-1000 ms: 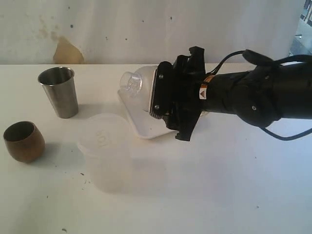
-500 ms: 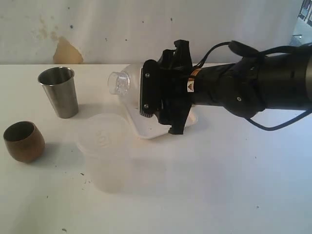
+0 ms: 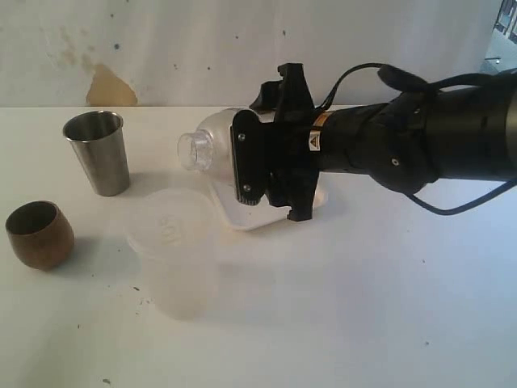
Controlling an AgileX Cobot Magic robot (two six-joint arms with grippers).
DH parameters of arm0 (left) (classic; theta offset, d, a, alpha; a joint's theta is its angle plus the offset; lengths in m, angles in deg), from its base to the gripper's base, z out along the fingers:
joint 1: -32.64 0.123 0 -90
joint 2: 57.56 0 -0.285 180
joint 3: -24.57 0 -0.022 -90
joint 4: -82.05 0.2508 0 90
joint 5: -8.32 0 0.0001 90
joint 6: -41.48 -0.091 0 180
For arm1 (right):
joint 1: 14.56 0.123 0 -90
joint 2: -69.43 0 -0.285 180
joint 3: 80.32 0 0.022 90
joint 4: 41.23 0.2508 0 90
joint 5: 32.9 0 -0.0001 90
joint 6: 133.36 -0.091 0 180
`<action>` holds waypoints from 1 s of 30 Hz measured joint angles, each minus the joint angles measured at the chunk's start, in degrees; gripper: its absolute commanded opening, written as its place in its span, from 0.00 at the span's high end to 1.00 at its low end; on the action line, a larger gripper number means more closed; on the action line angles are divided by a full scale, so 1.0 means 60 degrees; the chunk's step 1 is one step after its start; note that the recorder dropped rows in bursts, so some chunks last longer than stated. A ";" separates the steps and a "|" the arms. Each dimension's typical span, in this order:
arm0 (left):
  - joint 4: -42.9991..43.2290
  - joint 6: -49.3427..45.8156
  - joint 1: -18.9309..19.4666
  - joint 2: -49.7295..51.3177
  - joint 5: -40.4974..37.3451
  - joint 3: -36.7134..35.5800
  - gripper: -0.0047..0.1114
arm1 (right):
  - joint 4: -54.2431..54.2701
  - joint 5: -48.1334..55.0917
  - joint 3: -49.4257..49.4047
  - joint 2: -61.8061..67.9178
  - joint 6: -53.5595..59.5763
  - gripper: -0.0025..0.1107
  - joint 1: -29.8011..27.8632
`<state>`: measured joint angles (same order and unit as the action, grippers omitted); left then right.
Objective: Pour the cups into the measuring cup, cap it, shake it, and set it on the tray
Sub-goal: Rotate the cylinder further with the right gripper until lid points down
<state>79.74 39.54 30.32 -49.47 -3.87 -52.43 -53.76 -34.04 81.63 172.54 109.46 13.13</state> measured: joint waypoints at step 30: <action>0.0000 0.0000 0.0000 0.0000 0.0000 0.0000 0.96 | 0.0004 -0.1245 0.0012 0.0527 0.2407 0.98 0.0000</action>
<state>79.74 39.54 30.32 -49.47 -3.87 -52.43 -53.74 -41.52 81.70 175.70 123.90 13.13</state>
